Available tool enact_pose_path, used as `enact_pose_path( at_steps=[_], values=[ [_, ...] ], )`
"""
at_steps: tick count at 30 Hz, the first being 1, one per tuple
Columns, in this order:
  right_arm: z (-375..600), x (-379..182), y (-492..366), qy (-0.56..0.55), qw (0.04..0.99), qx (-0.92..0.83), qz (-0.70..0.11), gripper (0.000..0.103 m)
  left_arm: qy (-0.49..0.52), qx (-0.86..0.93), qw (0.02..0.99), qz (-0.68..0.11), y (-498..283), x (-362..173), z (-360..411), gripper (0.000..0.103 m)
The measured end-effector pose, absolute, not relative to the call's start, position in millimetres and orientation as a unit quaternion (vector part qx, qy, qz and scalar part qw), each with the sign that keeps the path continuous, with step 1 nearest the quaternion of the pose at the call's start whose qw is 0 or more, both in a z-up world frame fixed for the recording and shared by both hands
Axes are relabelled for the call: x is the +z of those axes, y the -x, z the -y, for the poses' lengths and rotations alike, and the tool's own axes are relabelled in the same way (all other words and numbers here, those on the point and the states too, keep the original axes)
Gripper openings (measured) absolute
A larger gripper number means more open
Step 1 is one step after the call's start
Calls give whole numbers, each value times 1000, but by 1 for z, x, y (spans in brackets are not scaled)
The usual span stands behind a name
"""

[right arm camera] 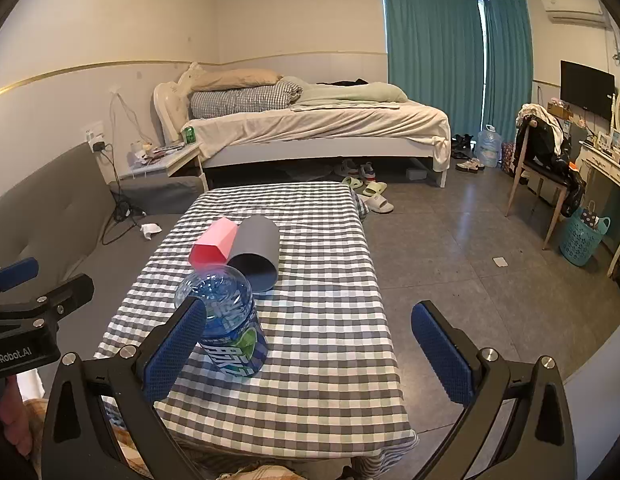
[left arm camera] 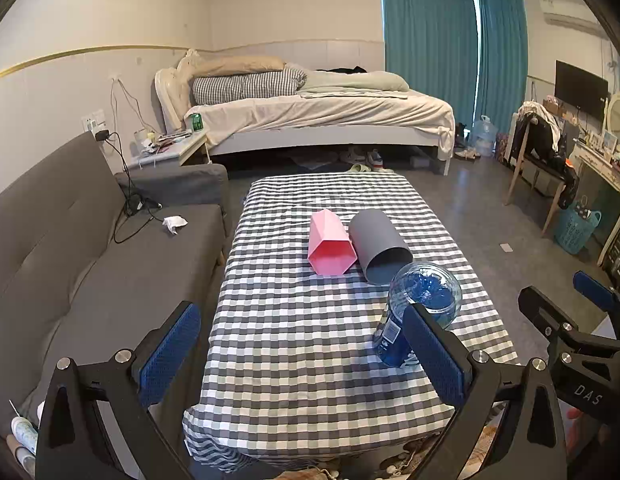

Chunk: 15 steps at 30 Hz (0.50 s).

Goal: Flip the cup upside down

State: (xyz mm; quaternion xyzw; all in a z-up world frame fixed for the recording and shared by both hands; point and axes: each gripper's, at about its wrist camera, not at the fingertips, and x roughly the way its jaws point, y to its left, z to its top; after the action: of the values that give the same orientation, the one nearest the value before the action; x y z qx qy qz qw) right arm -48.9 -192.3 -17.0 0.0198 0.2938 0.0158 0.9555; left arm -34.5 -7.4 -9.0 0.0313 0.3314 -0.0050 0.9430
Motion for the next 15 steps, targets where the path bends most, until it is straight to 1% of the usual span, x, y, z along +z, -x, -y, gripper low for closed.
enact_pose_path(
  at_steps=[15],
  values=[
    [195, -15, 51, -23, 956, 13, -291, 103, -31, -5, 943, -331, 35, -10, 8, 103]
  ],
)
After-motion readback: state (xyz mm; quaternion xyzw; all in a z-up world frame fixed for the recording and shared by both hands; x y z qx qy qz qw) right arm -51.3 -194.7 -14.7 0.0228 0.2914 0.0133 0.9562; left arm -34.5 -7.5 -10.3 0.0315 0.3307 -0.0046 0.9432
